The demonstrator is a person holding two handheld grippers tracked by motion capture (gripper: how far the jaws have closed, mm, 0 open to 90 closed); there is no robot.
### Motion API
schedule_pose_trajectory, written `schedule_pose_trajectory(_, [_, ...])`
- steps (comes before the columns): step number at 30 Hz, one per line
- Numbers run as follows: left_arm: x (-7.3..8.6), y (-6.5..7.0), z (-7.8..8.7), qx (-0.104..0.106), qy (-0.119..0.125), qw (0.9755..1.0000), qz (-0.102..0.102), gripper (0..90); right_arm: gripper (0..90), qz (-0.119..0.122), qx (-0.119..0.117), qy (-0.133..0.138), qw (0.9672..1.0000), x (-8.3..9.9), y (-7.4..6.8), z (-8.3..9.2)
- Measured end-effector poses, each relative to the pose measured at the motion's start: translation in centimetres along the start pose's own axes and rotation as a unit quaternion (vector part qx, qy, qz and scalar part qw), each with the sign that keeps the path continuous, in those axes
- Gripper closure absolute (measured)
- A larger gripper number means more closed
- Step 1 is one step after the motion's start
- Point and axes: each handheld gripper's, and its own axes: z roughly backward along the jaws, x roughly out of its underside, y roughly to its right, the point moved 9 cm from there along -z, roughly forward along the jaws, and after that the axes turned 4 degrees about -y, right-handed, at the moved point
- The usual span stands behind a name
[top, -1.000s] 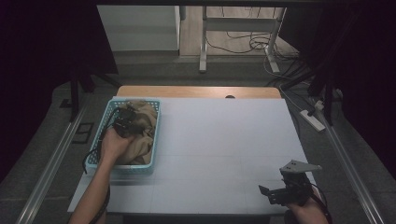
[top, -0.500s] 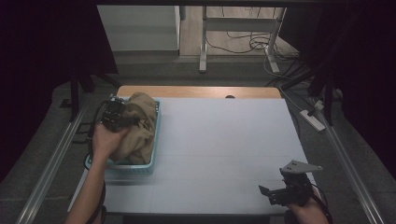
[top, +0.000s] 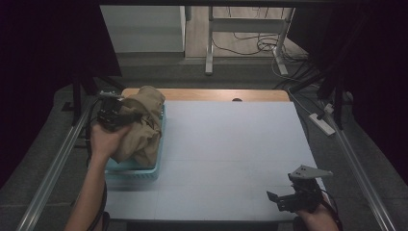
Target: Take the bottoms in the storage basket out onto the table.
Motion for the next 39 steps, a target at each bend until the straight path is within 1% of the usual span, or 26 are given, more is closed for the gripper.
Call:
schedule_pose_trajectory(5, [-0.8, 1.2, 0.9, 0.008, 0.018, 0.9997, -0.013, 77.5, 0.1, 0.000, 0.000, 0.001, 1.0000, 0.0, 0.0, 0.0])
schedule_pose_trajectory(10, [-1.6, 2.5, 1.5, 0.017, 0.034, 0.9989, -0.027, 77.5, 0.1, 0.000, 0.000, 0.001, 1.0000, 0.0, 0.0, 0.0])
schedule_pose_trajectory(17, [-2.3, 4.5, 1.5, 0.033, 0.032, 0.9976, -0.052, 77.2, 0.1, 0.001, 0.000, 0.000, 1.0000, 0.0, 0.0, 0.0])
schedule_pose_trajectory(25, [-3.1, 6.6, 1.2, 0.051, 0.033, 0.9956, -0.072, 77.1, 0.1, 0.000, 0.000, -0.001, 1.0000, 0.0, 0.0, 0.0])
schedule_pose_trajectory(29, [-3.6, 7.9, 1.0, 0.064, 0.036, 0.9937, -0.084, 77.1, 0.1, 0.001, 0.000, -0.002, 1.0000, 0.0, 0.0, 0.0])
schedule_pose_trajectory(33, [-4.0, 8.8, 0.6, 0.077, 0.033, 0.9921, -0.093, 77.1, 0.1, 0.000, 0.000, -0.002, 1.0000, 0.0, 0.0, -0.1])
schedule_pose_trajectory(39, [-4.4, 10.1, 0.0, 0.094, 0.033, 0.9897, -0.103, 77.0, 0.1, -0.002, 0.000, -0.002, 1.0000, 0.0, 0.0, -0.1])
